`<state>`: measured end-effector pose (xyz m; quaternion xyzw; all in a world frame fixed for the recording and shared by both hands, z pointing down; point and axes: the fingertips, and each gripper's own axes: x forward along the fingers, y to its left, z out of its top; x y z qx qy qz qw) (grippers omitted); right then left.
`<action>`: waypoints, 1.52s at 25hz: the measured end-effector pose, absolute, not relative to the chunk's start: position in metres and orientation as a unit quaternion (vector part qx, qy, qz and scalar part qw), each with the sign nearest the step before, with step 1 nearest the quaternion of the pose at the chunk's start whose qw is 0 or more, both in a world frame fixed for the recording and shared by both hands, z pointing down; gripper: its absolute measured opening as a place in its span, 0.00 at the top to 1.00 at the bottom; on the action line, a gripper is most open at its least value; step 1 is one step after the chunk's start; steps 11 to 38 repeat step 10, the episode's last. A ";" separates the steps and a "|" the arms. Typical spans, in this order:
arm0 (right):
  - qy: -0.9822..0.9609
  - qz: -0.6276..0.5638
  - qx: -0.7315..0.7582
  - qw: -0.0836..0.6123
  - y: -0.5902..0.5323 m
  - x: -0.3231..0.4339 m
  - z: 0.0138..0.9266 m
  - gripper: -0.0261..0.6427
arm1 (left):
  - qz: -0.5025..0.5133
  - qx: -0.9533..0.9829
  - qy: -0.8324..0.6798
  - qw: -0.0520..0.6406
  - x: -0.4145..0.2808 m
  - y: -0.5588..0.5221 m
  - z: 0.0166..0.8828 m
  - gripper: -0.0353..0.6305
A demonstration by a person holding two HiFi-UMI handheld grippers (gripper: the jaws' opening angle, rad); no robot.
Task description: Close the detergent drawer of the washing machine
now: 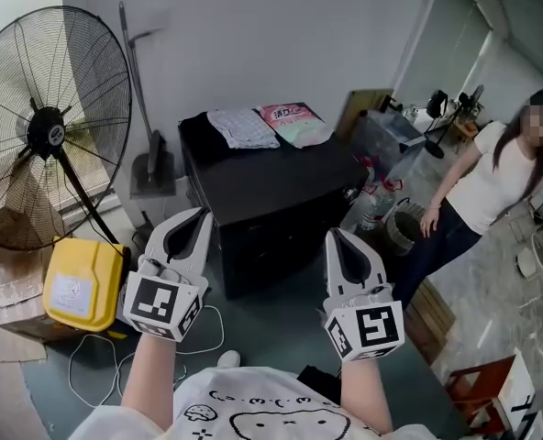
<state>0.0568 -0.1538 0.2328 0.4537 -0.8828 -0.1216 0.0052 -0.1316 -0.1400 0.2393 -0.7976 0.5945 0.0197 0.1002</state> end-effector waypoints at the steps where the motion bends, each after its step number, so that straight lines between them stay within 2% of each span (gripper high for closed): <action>1: -0.884 -0.122 0.452 0.006 -0.154 0.057 0.233 0.96 | 0.020 -0.798 0.594 0.100 -0.131 -0.140 0.239 0.92; 38: -0.888 -0.126 0.443 0.011 -0.154 0.046 0.235 0.96 | 0.020 -0.796 0.596 0.103 -0.137 -0.141 0.239 0.92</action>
